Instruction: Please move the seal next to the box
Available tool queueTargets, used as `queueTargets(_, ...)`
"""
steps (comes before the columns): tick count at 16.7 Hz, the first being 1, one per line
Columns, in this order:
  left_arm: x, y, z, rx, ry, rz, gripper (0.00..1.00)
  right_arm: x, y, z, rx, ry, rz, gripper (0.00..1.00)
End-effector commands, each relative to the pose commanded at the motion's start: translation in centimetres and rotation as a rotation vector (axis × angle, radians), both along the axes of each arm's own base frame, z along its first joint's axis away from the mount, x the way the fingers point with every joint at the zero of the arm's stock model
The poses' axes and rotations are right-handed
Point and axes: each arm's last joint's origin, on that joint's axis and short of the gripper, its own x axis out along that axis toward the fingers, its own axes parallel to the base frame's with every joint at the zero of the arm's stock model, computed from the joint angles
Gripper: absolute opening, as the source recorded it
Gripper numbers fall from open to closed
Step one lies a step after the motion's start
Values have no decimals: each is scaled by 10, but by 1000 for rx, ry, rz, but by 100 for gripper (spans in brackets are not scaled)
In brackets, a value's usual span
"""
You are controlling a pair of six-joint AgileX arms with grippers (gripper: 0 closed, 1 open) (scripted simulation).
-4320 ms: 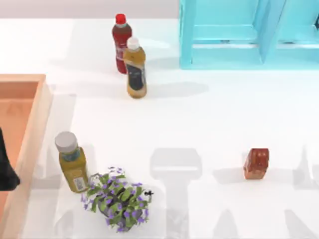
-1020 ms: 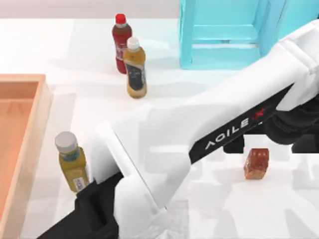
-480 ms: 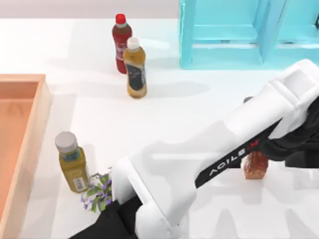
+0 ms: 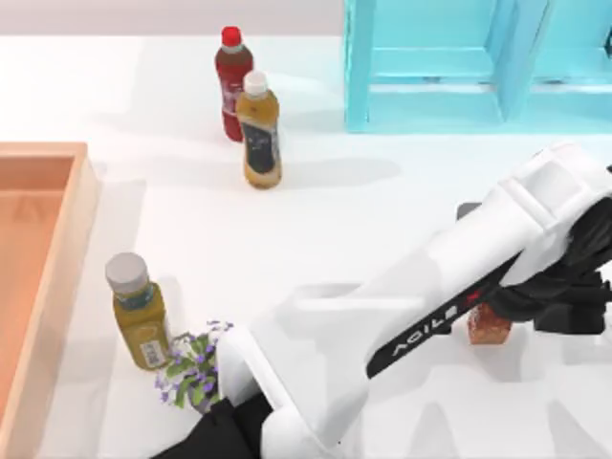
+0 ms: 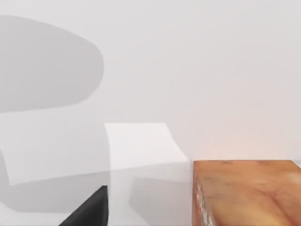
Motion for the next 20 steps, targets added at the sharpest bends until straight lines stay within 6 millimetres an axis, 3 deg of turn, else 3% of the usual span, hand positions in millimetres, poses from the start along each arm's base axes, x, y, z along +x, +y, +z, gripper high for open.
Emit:
queueTargets(1, 0, 0, 0, 0, 0, 0, 100, 0, 0, 0, 0, 0, 0, 100)
queueTargets(14, 0, 0, 0, 0, 0, 0, 2, 0, 0, 0, 0, 0, 0, 100)
queueTargets(20, 0, 0, 0, 0, 0, 0, 0, 0, 0, 0, 0, 0, 0, 100)
